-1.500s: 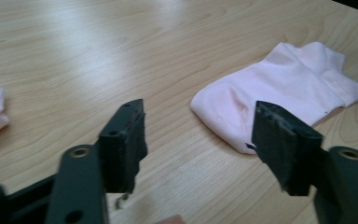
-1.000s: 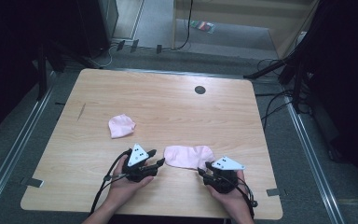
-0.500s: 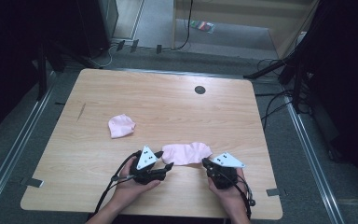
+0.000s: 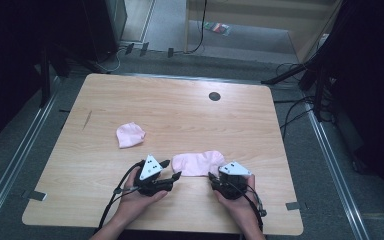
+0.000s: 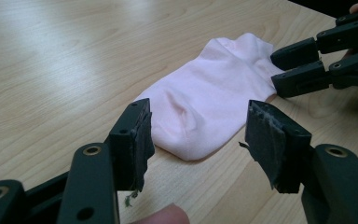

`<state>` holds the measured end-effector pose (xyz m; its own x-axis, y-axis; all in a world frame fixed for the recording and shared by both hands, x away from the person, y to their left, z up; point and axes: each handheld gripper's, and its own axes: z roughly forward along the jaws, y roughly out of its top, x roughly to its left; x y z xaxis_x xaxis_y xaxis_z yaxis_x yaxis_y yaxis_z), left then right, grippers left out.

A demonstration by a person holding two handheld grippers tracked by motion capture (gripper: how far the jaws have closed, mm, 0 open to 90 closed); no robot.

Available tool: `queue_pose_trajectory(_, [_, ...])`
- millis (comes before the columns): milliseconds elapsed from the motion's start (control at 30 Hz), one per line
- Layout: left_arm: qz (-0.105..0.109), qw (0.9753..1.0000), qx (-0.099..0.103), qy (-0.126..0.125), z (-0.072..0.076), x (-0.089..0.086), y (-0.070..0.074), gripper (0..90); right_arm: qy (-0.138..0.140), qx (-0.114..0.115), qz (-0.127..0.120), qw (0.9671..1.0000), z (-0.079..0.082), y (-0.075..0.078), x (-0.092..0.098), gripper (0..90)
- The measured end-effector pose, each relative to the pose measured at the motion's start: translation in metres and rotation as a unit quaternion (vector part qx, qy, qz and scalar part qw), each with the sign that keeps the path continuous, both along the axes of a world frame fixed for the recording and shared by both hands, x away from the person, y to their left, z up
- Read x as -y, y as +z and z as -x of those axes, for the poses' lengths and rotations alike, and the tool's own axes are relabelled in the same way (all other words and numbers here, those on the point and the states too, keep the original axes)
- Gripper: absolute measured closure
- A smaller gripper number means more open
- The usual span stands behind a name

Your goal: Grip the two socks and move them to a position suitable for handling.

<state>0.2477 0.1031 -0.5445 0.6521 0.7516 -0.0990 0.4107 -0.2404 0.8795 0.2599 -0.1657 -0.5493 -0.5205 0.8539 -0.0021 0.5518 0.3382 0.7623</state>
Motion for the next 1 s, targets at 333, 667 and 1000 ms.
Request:
queue_pose_trajectory(333, [-0.004,0.9999,0.01,0.001,0.001,0.003,-0.001,39.6,0.005,-0.001,-0.004,1.0,0.003,0.008,-0.008,87.4])
queue_pose_trajectory(667, [-0.033,0.9992,0.011,-0.021,0.007,0.017,0.005,31.3,0.029,0.033,-0.039,0.9983,0.014,0.043,-0.019,87.6])
queue_pose_trajectory(1000, [-0.119,0.9902,0.069,-0.024,0.018,0.056,0.006,28.0,0.058,0.042,-0.071,0.9949,0.03,0.066,-0.035,87.5])
